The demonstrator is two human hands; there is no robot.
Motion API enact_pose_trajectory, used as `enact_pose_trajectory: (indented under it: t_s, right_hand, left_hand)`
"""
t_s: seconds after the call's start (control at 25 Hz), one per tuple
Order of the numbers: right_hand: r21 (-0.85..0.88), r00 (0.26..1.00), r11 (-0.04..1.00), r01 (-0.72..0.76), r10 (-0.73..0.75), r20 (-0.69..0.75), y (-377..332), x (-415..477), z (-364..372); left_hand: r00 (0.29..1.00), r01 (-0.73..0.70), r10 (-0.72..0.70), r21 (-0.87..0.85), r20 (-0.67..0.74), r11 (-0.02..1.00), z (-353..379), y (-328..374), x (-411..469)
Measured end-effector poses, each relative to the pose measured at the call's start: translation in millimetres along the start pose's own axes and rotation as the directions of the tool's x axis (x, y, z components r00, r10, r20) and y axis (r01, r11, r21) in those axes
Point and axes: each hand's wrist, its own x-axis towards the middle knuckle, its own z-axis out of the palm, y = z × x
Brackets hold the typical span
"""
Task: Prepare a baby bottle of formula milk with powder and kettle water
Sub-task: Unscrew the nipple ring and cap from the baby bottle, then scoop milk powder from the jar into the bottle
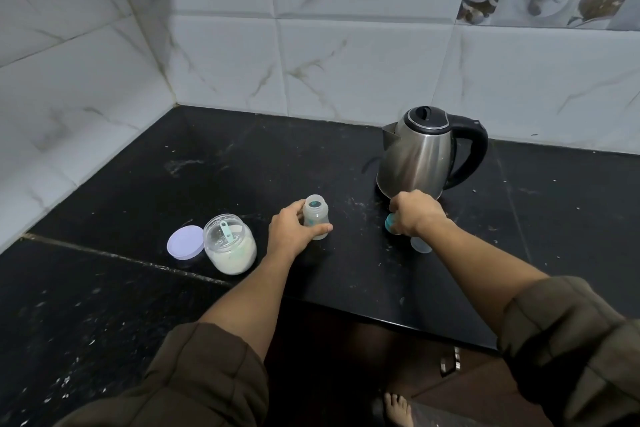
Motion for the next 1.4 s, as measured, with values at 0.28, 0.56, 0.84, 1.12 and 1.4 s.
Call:
enact_pose_trajectory:
  t_s: [0.28,0.56,0.84,1.12,1.4]
  right_hand:
    - [-0.095,0.999,0.995,0.037,-0.034,0.029,1.0,4.4,12.6]
    - [-0.136,0.995,0.986,0.093,-0.086,0.053,-24.2,7.8,-29.6]
    - [0.036,0.939,0.943,0.331,-0.325,-0.114,-108.3,6.9,-82.9]
    - [0.134,0.761,0.75,0.648,-0.627,-0.168,-223.1,-6.9,-76.6]
    - [-0.263,0.568,0.528,0.808,-0.816,0.106,-282.9,-6.6,-52.0]
  left_hand:
    - [1.0,0.029,-0.029,-0.019,-0.009,0.999,1.1,-0.2,-3.9]
    - [0.998,0.069,-0.069,-0.046,-0.006,0.997,-28.5,30.3,-14.1]
    - [0.921,-0.092,0.11,0.064,-0.373,0.994,-92.1,69.7,-1.2]
    - [0.897,0.048,-0.005,0.085,-0.441,0.995,-164.1,20.7,-24.1]
    - [0.964,0.174,-0.155,0.073,-0.215,0.982,-194.2,-40.5,-50.4]
